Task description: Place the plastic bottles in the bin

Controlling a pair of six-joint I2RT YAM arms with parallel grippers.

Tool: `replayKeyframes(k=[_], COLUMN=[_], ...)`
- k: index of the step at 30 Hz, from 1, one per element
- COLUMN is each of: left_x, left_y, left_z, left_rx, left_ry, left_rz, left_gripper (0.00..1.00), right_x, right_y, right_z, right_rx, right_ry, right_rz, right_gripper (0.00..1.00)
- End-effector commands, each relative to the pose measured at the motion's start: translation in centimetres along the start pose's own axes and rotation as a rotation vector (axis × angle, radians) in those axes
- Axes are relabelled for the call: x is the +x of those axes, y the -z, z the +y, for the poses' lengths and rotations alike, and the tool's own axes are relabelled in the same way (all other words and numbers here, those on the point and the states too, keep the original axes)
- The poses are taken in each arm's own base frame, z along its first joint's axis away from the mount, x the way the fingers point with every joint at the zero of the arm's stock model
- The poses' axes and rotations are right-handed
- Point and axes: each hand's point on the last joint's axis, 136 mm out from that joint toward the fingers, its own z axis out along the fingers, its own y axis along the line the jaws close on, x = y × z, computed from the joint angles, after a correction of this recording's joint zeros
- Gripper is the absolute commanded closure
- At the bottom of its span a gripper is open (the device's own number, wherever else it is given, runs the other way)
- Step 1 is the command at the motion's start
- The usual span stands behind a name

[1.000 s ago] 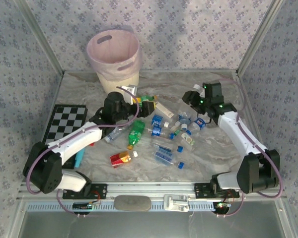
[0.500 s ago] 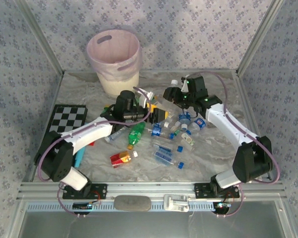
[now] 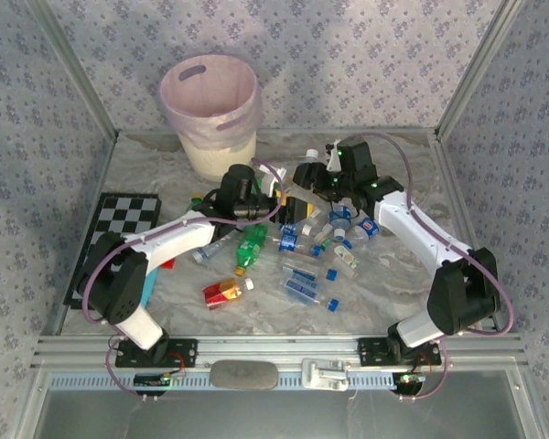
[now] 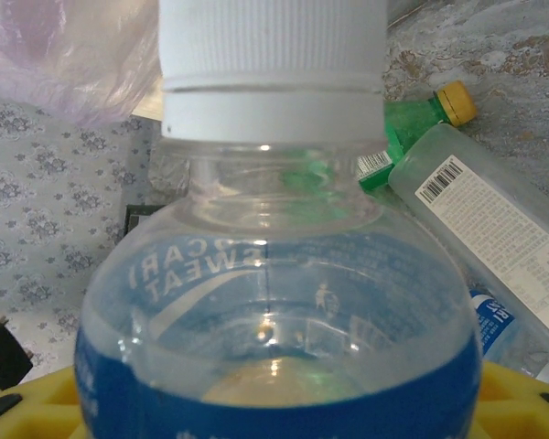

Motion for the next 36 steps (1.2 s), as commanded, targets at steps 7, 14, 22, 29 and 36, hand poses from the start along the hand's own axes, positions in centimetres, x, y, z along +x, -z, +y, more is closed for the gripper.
replayKeyframes(k=[7, 14, 22, 29, 36], left_x=[-2.0, -2.1, -2.1, -2.7, -7.9], left_y=[-0.4, 0.0, 2.3, 5.1, 11.4], left_z=[-0.6, 0.2, 2.4, 2.8, 3.1], left_rx=[0.003, -0.037, -0.149, -0.255, -0.472], left_ry=[-0.010, 0.005, 0.029, -0.013, -0.125], left_rz=[-0.060, -0.069, -0.109, -0.144, -0.227], left_gripper=[0.33, 0.54, 0.54, 0.53, 0.53], right_x=[-0.1, -0.6, -3.2, -2.9, -0.1], right_y=[0.1, 1.0, 4.8, 7.2, 5.5], right_z=[2.3, 2.1, 0.8, -3.2, -6.9], right_rx=[-0.064, -0.043, -0.005, 0.100, 0.159], right_ry=[0.011, 0.018, 0.008, -0.023, -0.076], right_rz=[0.000, -0.023, -0.124, -0.193, -0.153], right_gripper=[0.44, 0.26, 0.18, 0.16, 0.10])
